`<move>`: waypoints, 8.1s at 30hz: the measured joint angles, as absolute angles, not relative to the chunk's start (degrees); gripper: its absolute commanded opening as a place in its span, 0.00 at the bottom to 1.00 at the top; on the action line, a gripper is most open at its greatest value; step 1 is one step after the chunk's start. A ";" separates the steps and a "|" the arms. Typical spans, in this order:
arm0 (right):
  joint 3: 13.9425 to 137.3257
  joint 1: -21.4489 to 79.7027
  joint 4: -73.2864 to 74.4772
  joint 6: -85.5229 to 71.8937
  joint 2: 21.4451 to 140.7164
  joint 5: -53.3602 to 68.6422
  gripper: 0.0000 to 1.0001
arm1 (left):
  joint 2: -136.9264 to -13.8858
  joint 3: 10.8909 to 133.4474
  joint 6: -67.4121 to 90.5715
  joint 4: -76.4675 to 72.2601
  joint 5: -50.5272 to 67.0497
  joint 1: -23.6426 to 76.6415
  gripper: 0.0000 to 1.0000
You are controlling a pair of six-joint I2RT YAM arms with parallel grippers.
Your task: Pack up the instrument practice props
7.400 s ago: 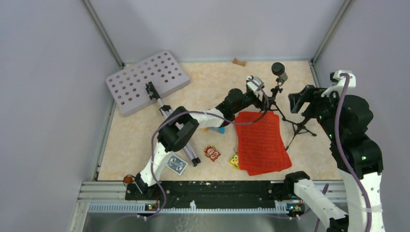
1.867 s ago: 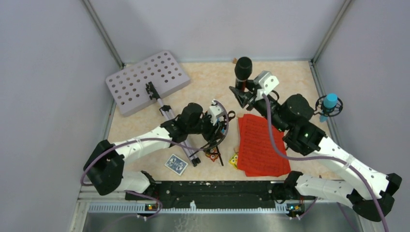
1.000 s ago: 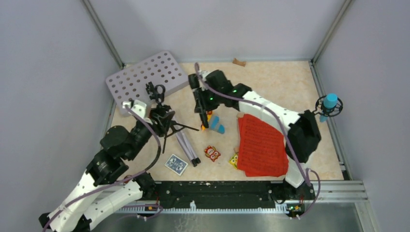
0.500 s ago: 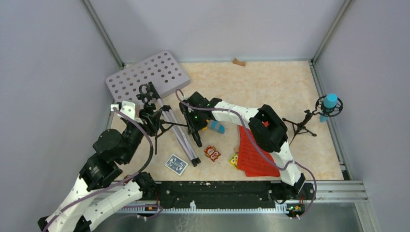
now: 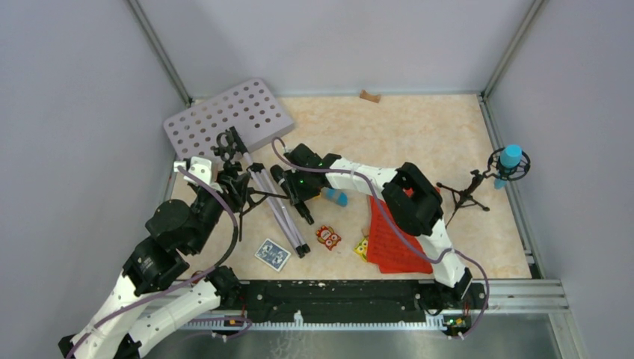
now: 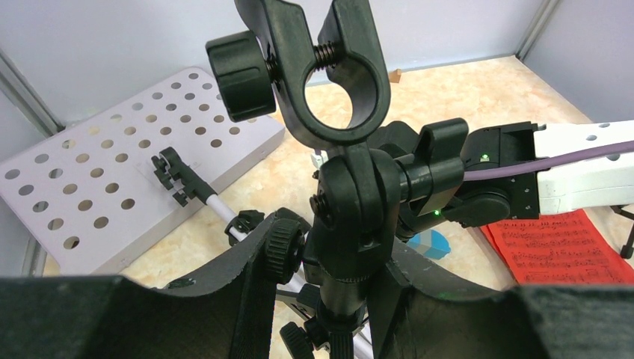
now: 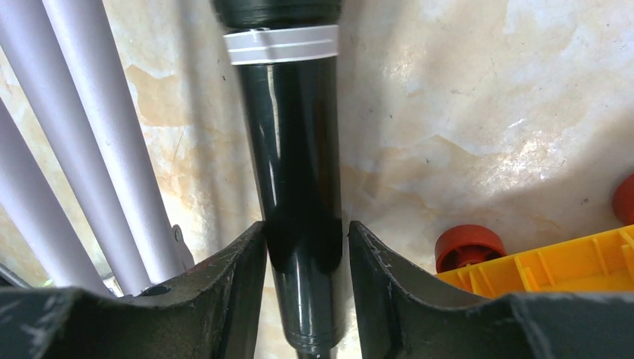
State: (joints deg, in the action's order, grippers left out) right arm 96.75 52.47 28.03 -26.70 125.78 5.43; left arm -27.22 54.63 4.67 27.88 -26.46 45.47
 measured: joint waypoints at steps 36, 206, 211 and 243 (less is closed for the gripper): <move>46.35 52.34 -17.32 -11.73 54.06 11.51 0.48 | -33.30 47.59 5.85 13.58 4.58 45.47 0.00; 79.81 28.95 56.62 -26.61 36.47 -10.11 0.64 | -160.88 129.34 15.14 -48.18 19.46 65.21 0.00; 79.81 28.95 56.58 -26.59 36.10 -11.22 0.63 | -160.88 129.34 15.14 -48.58 20.64 65.28 0.00; 85.82 28.95 53.71 -23.55 35.42 -11.97 0.62 | -138.93 104.29 17.08 -66.52 23.22 66.19 0.00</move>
